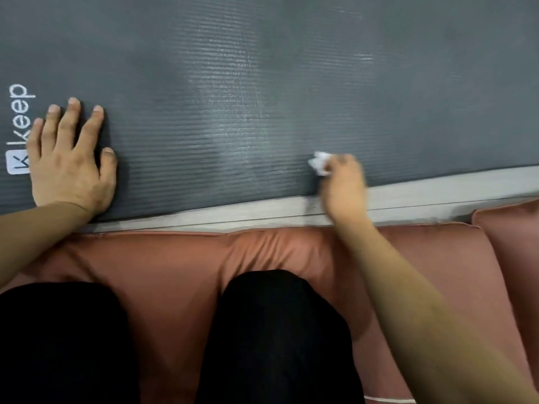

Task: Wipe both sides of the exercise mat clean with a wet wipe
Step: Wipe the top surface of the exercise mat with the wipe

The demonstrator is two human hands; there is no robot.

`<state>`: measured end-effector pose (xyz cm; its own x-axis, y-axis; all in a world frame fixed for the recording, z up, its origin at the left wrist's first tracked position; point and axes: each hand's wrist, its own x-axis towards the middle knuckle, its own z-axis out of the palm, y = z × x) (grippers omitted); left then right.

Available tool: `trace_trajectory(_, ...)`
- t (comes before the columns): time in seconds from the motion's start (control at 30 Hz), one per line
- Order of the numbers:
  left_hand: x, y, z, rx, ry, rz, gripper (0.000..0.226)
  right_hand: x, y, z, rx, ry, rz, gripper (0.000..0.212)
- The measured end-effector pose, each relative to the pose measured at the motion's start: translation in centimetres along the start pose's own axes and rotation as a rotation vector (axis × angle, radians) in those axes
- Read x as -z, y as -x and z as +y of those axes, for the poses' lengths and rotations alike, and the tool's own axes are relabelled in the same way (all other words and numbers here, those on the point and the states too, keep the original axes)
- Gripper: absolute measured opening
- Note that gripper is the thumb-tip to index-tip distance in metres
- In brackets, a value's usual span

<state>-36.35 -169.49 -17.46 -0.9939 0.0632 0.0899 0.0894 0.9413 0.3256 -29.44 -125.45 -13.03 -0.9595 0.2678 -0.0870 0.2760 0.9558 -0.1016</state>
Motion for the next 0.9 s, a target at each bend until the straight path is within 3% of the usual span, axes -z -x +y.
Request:
trace_trajectory(0.07,0.1,-0.1,0.3,0.010,-0.005,-0.011,0.062,1.5,-0.3,6.3,-0.506,0.000,0.068,0.026)
trace_trajectory(0.13,0.2,-0.1,0.5,0.015,-0.017,-0.004,0.062,1.8,-0.3,7.4,-0.748,-0.077,0.056,0.020)
trace_trajectory(0.33,0.1,-0.1,0.2,0.016,-0.044,0.016,0.062,0.9,1.5,2.3,-0.629,-0.167,0.280,0.021)
trace_trajectory(0.43,0.1,-0.1,0.2,0.014,-0.052,0.014,0.062,1.5,0.8,1.8,-0.478,-0.100,0.370,0.020)
trace_trajectory(0.6,0.3,-0.1,0.3,0.014,-0.068,-0.003,0.064,0.2,-0.1,-5.2,-0.309,-0.250,0.130,0.018)
trace_trajectory(0.77,0.6,-0.1,0.3,0.007,-0.096,-0.032,0.065,-1.8,3.2,-18.8,0.449,-0.393,-0.209,0.016)
trace_trajectory(0.83,0.7,-0.1,0.3,0.008,-0.095,-0.040,0.066,-2.7,2.7,-21.1,0.723,-0.301,-0.209,0.016)
trace_trajectory(0.9,1.0,-0.1,0.4,0.010,-0.084,-0.049,0.065,-3.2,0.6,-21.8,0.862,-0.222,-0.152,0.015)
